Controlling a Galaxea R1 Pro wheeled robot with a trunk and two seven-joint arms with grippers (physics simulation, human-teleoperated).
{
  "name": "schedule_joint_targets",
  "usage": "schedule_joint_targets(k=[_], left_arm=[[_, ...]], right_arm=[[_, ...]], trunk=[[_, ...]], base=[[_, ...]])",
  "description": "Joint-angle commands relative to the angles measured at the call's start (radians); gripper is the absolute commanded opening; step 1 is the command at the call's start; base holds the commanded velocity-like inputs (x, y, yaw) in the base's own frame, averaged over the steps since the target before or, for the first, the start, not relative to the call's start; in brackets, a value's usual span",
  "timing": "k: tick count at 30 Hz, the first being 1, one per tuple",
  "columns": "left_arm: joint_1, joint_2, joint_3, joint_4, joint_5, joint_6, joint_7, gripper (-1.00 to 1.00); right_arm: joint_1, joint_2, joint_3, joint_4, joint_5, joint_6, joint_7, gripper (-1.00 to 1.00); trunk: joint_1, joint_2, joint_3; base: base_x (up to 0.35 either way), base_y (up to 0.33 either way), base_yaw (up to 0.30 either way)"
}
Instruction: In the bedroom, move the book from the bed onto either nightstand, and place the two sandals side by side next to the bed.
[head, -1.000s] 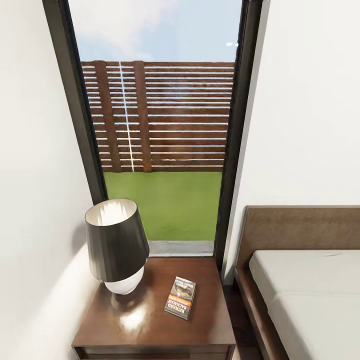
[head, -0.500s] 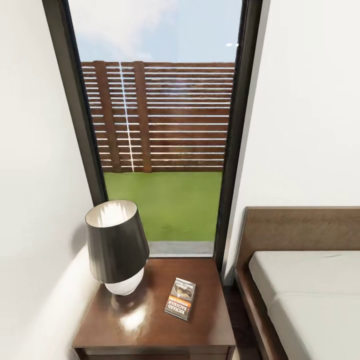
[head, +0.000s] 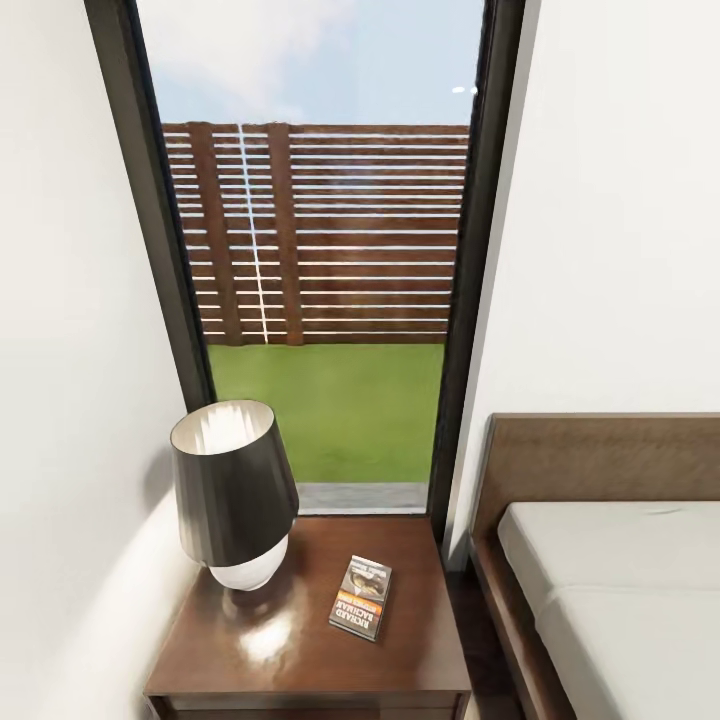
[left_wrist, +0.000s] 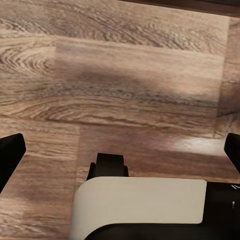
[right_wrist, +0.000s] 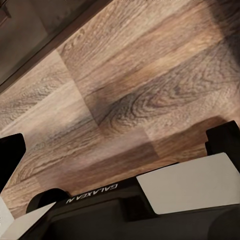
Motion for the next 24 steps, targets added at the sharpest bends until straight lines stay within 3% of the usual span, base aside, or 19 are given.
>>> schedule_joint_targets(k=[1,24], left_arm=[[-0.001,0.000,-0.005,0.001,0.011,-0.003,-0.005,1.00],[-0.001,-0.001,-0.003,0.001,0.010,-0.003,-0.005,1.00]], right_arm=[[-0.001,0.000,0.007,0.003,-0.011,0.001,0.007,1.00],[-0.001,0.001,0.007,0.003,-0.012,-0.005,0.007,1.00]], trunk=[[0.000,-0.001,-0.001],[0.000,-0.001,-0.001]], base=[[0.000,0.000,0.000],[0.000,0.000,0.000]])
